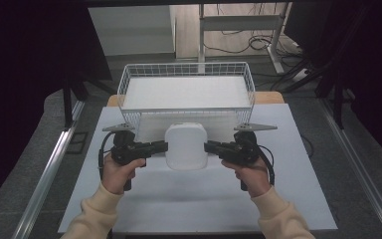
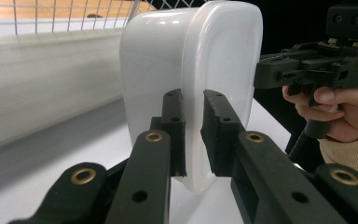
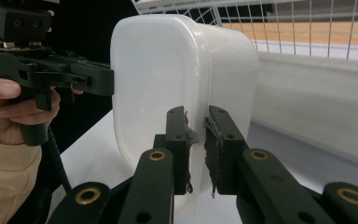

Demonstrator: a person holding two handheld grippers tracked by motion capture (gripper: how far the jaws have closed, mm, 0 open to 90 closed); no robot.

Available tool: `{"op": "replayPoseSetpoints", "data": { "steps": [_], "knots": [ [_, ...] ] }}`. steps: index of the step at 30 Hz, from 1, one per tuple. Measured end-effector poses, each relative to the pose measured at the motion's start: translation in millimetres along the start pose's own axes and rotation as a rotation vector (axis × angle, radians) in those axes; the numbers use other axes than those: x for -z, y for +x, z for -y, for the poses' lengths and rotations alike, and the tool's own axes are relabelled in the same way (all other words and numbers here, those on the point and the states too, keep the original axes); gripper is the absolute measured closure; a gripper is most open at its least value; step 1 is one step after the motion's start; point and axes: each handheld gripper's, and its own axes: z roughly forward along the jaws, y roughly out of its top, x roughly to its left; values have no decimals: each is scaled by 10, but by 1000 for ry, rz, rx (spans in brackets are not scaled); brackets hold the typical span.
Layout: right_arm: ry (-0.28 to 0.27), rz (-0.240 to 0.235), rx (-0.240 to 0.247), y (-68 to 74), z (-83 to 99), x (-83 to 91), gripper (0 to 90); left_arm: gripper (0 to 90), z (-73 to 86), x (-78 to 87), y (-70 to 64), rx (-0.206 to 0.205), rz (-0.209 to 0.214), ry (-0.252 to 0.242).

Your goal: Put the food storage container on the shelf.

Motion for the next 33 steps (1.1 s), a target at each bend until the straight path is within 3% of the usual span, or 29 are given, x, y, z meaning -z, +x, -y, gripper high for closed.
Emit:
{"op": "replayPoseSetpoints", "data": {
  "steps": [11, 33],
  "knots": [
    [-16, 10, 21, 4, -206, 50, 795, 804, -195, 3, -33, -25, -7, -12],
    [-46, 39, 68, 24, -710, 129, 796, 800, -761, 41, -73, -89, -27, -31]
  ]
}}
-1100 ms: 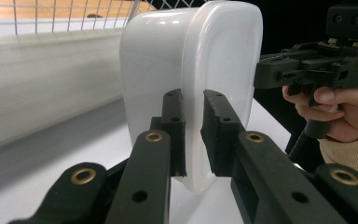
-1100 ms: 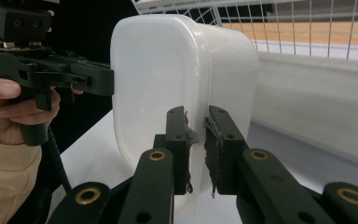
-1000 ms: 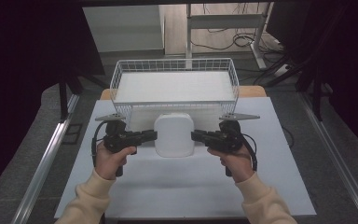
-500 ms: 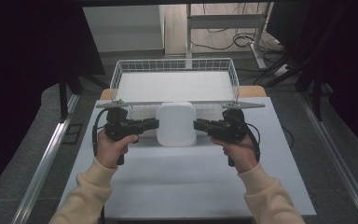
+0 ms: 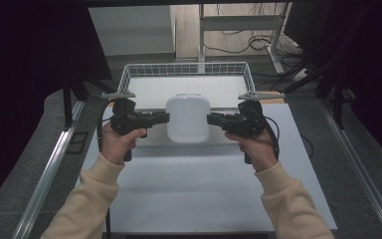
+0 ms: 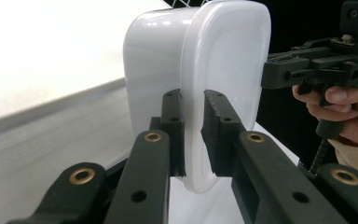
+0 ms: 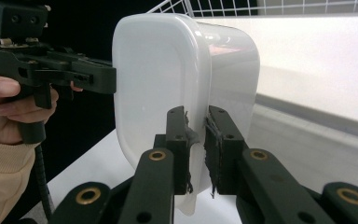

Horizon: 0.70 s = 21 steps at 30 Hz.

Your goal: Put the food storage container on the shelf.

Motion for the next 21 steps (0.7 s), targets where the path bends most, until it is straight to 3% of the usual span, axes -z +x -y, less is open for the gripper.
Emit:
{"op": "replayPoseSetpoints", "data": {
  "steps": [11, 21],
  "knots": [
    [-12, -15, -6, -54, -230, -11, 798, 798, -227, -6, 92, 18, 23, -5],
    [-3, -15, -9, -140, -393, -61, 800, 796, -403, -40, 135, 18, 0, -1]
  ]
}}
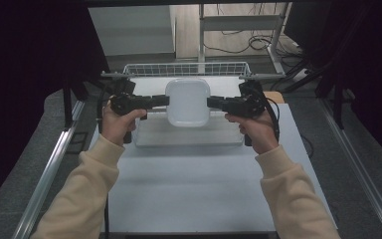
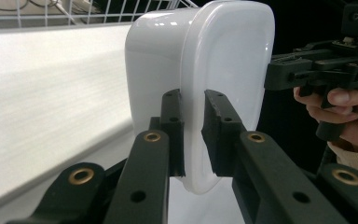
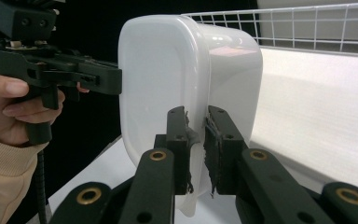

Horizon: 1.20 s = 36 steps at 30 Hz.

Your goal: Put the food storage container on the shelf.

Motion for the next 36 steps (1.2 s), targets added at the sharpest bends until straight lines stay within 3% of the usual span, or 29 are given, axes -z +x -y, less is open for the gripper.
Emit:
{"op": "replayPoseSetpoints", "data": {
  "steps": [5, 12, 15, 22, 23, 24, 27, 30, 31, 32, 36],
  "knots": [
    [-1, -9, -5, -81, -108, -37, 800, 796, -139, -25, 35, 3, -11, 13],
    [19, -12, -39, -269, -319, -167, 799, 796, -375, -142, 215, 37, -21, 34],
    [39, -10, -80, -378, -404, -250, 797, 795, -436, -224, 337, 78, -15, 47],
    [74, -20, -162, -575, -563, -390, 780, 793, -574, -340, 617, 179, 46, 60],
    [82, -23, -182, -602, -590, -414, 773, 789, -574, -340, 617, 179, 46, 60],
    [90, -19, -204, -630, -621, -445, 761, 781, -607, -391, 698, 239, 47, 69],
    [114, -3, -248, -691, -673, -527, 715, 749, -626, -492, 800, 303, 46, 80],
    [131, 12, -309, -799, -681, -603, 691, 737, -630, -546, 874, 346, 65, 74],
    [131, 12, -309, -799, -681, -603, 691, 736, -630, -546, 874, 346, 65, 74],
    [129, -2, -362, -884, -671, -643, 679, 732, -630, -579, 920, 385, 78, 70],
    [135, -22, -411, -981, -637, -720, 637, 703, -608, -631, 979, 411, 74, 72]
  ]
}}
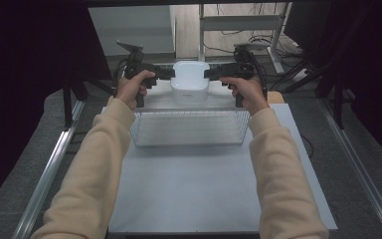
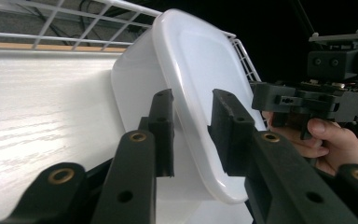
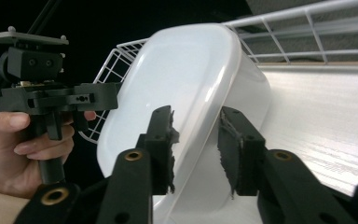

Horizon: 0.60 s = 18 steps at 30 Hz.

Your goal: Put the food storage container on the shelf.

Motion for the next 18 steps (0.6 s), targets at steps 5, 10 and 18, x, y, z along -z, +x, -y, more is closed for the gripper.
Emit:
{"op": "replayPoseSetpoints", "data": {
  "steps": [5, 10, 18],
  "knots": [
    [-8, -24, -12, -54, 2, -24, 618, 648, 17, -18, 5, -20, 0, 5],
    [-88, 24, 58, 63, 51, 92, 402, 394, 83, 90, -142, -131, -61, -41],
    [-142, 59, 302, 218, 505, 512, 326, 269, 626, 471, -398, -328, -170, -107]
  ]
}}
